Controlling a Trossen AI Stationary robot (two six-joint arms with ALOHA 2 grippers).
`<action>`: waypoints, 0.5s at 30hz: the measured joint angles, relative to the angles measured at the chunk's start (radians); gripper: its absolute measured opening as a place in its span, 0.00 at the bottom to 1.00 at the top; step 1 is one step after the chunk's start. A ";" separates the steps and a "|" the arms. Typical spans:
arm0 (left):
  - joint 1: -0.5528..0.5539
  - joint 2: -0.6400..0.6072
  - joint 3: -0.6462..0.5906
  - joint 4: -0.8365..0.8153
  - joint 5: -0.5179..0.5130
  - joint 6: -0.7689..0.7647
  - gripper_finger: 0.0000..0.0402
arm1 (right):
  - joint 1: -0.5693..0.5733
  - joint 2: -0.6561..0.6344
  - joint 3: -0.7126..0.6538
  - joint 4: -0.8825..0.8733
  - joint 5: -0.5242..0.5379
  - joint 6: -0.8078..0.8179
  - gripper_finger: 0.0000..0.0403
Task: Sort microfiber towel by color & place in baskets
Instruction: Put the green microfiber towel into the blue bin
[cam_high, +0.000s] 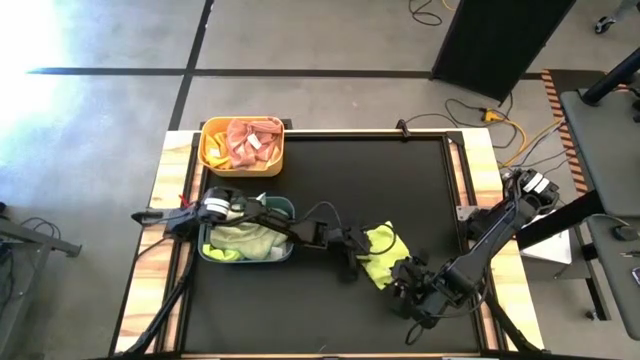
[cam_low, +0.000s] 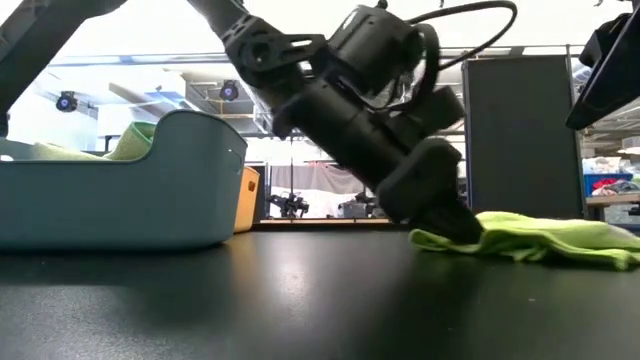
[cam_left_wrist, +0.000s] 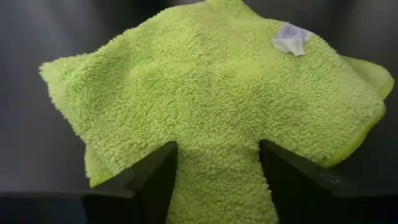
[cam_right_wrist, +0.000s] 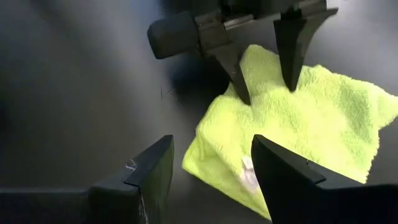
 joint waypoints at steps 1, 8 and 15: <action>0.000 0.014 0.015 -0.010 0.011 -0.004 0.52 | 0.000 0.000 0.000 -0.001 -0.003 0.001 0.51; 0.003 0.075 0.087 -0.010 0.023 -0.005 0.12 | 0.000 -0.001 0.009 -0.002 -0.028 0.031 0.49; 0.025 0.034 0.080 0.027 -0.015 0.036 0.03 | 0.000 -0.001 -0.011 -0.004 0.088 0.026 0.47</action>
